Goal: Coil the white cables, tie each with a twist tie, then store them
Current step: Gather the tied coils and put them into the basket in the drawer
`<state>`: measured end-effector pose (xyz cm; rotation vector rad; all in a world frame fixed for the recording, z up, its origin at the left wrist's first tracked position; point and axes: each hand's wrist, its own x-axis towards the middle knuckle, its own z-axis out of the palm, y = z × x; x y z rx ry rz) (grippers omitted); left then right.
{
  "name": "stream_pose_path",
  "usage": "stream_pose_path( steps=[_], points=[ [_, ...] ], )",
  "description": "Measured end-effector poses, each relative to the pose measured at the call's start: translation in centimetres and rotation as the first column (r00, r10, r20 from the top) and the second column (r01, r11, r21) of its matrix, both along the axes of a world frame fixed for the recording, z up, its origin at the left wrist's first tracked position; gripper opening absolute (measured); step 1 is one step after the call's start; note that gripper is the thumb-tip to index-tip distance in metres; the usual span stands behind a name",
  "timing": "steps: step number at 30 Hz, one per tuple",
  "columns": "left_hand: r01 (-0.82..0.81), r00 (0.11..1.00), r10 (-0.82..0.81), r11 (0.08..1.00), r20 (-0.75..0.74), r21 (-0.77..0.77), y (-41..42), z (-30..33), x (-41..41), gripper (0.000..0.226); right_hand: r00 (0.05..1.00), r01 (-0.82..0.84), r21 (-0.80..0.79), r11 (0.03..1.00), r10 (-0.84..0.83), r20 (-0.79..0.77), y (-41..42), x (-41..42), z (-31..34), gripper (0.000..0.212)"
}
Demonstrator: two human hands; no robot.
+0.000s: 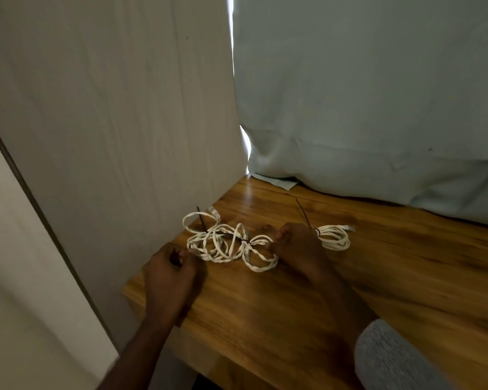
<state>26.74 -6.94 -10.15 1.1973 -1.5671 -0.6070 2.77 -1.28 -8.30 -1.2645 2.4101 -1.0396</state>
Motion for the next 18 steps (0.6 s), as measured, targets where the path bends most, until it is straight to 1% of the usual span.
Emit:
stream_pose_path(
  steps=[2,5,8,14,18],
  points=[
    [0.003,1.000,-0.003,1.000,0.002,0.016,0.1,0.1,-0.2,0.020,1.000,0.004,0.028,1.000,-0.004,0.007,-0.3,0.2,0.2,0.026],
    [0.012,0.999,-0.011,1.000,0.040,-0.008,0.4,0.3,-0.2,0.023,1.000,-0.009,0.072,0.997,0.009,0.008,-0.5,0.5,0.4,0.033],
    [0.010,0.998,-0.009,1.000,0.058,-0.016,0.6,0.4,-0.2,0.024,1.000,0.012,0.103,0.995,-0.012,-0.001,-0.4,0.4,0.7,0.036],
    [-0.002,1.000,0.002,1.000,0.020,0.005,0.5,0.5,-0.2,0.020,0.998,0.038,0.110,0.993,-0.042,0.038,1.0,-0.7,1.2,0.025],
    [-0.007,1.000,0.007,1.000,0.021,0.008,0.3,0.4,0.0,0.016,0.998,0.049,0.115,0.992,-0.052,0.028,1.3,-0.8,1.3,0.026]
  ],
)
